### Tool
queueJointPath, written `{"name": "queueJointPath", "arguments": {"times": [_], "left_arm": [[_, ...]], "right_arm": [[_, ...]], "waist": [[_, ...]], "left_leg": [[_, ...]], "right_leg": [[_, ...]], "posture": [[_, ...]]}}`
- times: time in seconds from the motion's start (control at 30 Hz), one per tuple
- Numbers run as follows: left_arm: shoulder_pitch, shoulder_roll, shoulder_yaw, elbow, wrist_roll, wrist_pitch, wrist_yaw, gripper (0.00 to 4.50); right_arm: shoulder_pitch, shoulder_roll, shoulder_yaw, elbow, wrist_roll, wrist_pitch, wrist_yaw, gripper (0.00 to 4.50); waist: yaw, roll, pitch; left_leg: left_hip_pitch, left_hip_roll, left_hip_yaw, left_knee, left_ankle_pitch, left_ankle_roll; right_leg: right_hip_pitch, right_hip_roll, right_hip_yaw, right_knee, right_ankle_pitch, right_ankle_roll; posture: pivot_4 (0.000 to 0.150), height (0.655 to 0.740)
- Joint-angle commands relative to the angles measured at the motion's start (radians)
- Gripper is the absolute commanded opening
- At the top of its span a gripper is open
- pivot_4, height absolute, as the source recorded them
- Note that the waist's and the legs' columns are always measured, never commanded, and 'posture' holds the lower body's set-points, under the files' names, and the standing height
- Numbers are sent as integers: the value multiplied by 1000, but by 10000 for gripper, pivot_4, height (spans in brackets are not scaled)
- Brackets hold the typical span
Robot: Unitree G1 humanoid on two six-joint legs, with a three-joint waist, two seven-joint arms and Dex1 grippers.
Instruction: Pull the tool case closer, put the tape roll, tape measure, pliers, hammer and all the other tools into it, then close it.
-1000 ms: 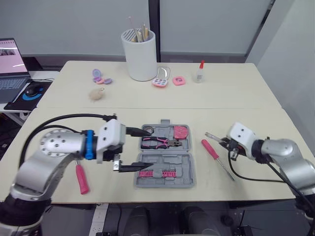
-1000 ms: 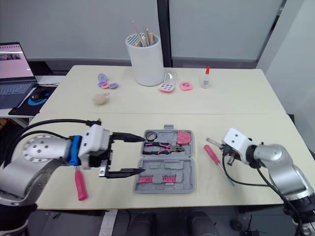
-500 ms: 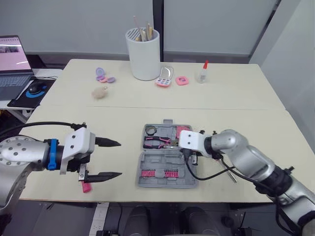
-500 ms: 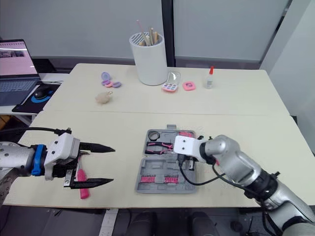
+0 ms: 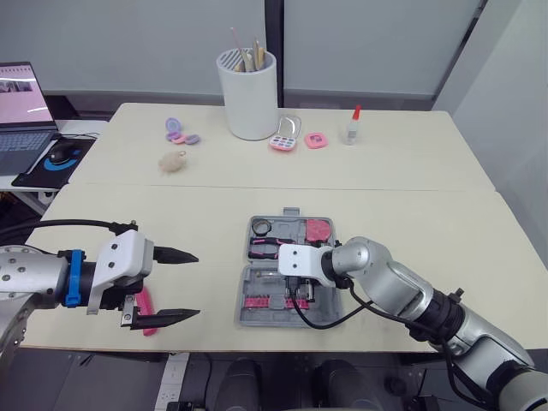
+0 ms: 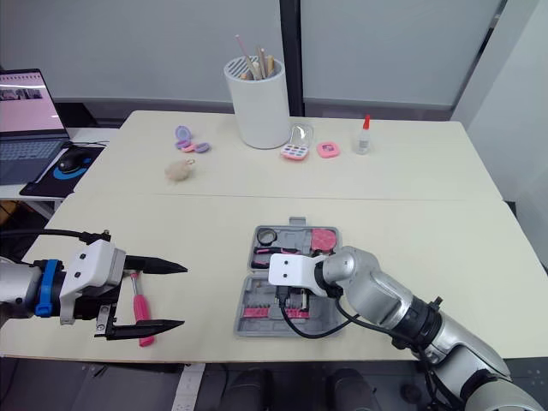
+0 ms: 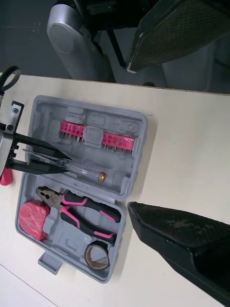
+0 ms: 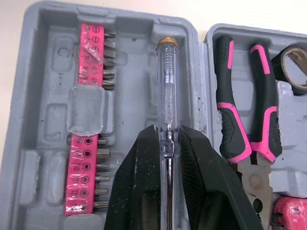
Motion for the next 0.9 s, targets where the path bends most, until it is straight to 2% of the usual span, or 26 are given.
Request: {"name": "queueJointPath", "arguments": {"times": [0.03, 0.4, 0.9], "left_arm": [[3, 16, 40, -24, -7, -3, -6, 45000], [-11, 19, 19, -14, -2, -4, -5, 45000], [-15, 13, 8, -13, 2, -5, -2, 45000]], "right_arm": [[-13, 25, 5, 1, -27, -25, -17, 3206], [-9, 89, -1, 104, -65, -77, -41, 3206], [13, 116, -7, 131, -73, -99, -26, 3206]], "waist": [[0, 0, 0], [0, 0, 0], [-1, 0, 0]], "left_leg": [[0, 0, 0, 0, 0, 0], [0, 0, 0, 0, 0, 0], [0, 0, 0, 0, 0, 0]], "right_leg": [[0, 0, 0, 0, 0, 0], [0, 0, 0, 0, 0, 0], [0, 0, 0, 0, 0, 0]], "posture": [[1500, 7400], [1500, 7400], [1500, 7400]]}}
